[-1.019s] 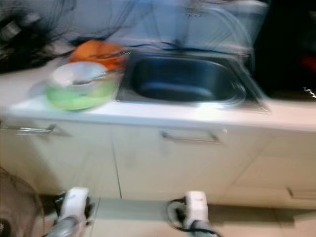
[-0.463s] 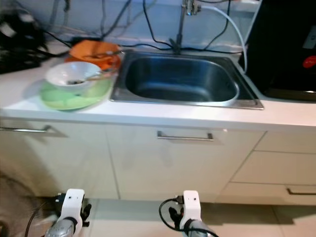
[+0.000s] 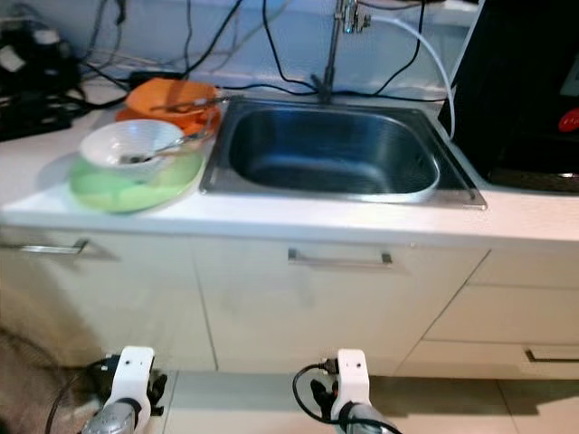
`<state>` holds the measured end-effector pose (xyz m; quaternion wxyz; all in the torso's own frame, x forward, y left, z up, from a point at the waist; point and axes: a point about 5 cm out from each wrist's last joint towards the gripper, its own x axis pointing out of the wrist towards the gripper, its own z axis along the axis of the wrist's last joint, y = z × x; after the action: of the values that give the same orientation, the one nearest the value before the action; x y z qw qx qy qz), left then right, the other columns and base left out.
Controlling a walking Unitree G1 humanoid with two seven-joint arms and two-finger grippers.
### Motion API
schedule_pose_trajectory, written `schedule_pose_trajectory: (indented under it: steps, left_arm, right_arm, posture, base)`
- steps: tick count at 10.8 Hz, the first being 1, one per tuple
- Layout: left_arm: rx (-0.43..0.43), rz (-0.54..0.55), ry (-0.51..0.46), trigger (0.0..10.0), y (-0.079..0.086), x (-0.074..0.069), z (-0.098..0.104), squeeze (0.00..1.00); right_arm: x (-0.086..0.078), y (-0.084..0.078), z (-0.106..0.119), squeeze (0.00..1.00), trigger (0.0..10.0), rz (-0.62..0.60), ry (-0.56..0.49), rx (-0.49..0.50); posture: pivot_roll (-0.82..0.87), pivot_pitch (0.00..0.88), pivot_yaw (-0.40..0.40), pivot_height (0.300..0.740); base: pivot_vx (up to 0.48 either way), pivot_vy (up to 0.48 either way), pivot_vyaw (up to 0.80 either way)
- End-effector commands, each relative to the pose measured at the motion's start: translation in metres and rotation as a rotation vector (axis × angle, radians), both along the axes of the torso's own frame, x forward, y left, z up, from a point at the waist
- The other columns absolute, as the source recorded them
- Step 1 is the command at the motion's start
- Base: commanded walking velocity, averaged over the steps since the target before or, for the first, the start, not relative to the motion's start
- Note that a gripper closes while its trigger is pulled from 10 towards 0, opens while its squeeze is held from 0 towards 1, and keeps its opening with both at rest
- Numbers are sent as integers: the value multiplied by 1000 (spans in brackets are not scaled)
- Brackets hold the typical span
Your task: Kitchen organization
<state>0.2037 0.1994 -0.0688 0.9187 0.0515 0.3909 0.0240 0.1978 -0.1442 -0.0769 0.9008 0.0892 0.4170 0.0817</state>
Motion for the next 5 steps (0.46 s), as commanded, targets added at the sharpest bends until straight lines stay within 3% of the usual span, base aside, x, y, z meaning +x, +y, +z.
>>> schedule_pose_trajectory:
  steps: [1, 5]
  left_arm:
    - [4, 9, 2, 10000, 0, 0, 0, 0]
    - [3, 9, 0, 10000, 0, 0, 0, 0]
  right_arm:
    - [2, -2, 1, 0, 10000, -14, -1, 4]
    - [1, -1, 1, 0, 10000, -9, 0, 9]
  posture:
    - [192, 0, -33, 740]
    - [192, 0, -34, 740]
  base:
    - [240, 0, 0]
    - [244, 0, 0]
